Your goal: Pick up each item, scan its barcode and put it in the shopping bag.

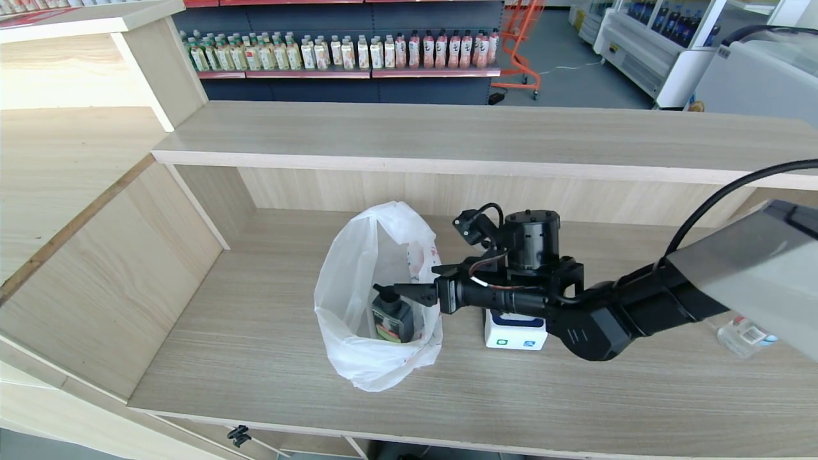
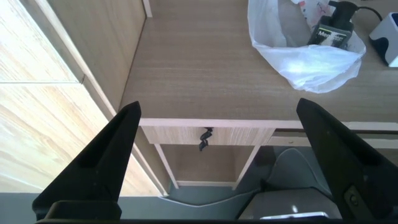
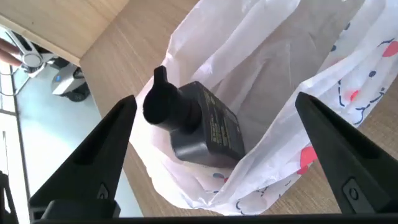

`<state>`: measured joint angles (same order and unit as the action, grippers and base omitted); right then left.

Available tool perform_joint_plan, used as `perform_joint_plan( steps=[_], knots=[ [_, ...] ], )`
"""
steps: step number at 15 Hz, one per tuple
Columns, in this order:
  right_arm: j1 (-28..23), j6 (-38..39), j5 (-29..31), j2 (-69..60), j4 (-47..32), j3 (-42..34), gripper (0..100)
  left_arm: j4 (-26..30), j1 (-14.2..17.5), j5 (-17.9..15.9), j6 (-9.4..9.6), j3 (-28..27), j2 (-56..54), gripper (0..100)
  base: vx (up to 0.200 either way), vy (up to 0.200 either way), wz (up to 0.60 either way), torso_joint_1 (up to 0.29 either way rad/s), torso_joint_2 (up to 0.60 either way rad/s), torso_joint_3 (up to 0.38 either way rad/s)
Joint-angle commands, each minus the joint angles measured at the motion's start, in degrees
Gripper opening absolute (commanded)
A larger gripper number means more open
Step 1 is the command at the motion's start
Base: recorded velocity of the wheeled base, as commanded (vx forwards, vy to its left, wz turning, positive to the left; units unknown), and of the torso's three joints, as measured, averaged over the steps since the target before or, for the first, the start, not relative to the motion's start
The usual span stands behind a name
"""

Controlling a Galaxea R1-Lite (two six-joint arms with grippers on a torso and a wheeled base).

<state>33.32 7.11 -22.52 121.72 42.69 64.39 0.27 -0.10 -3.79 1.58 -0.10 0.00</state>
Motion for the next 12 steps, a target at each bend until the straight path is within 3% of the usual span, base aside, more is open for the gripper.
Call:
perform_joint_plan(
  steps=[1, 3, 6, 8, 10, 12],
  knots=[
    [-2.56, 3.97, -0.16, -8.70, -0.15, -4.98, 100, 0.00, 0.01, 0.01, 0.00, 0.01, 0.09, 100, 0.000, 0.000, 0.00, 0.000, 0.00, 0.000],
    [-3.70, 7.31, -0.07, -16.69, -0.50, -12.10, 100, 0.00, 0.01, 0.01, 0.00, 0.01, 0.09, 100, 0.000, 0.000, 0.00, 0.000, 0.00, 0.000],
    [-6.95, 7.39, 1.25, -31.99, -7.18, -19.39, 100, 0.00, 0.01, 0.01, 0.00, 0.01, 0.09, 100, 0.000, 0.000, 0.00, 0.000, 0.00, 0.000],
    [-10.82, 6.34, 2.74, -43.06, -16.68, -21.06, 100, 0.00, 0.01, 0.01, 0.00, 0.01, 0.00, 100, 0.000, 0.000, 0.00, 0.000, 0.00, 0.000],
    [-12.84, 4.49, 6.26, -53.34, -31.44, -21.15, 100, 0.00, 0.01, 0.01, 0.00, 0.01, 0.09, 100, 0.000, 0.000, 0.00, 0.000, 0.00, 0.000],
    [-14.16, 4.14, 10.56, -57.39, -35.66, -22.91, 100, 0.00, 0.01, 0.01, 0.00, 0.01, 0.00, 100, 0.000, 0.000, 0.00, 0.000, 0.00, 0.000]
  ],
)
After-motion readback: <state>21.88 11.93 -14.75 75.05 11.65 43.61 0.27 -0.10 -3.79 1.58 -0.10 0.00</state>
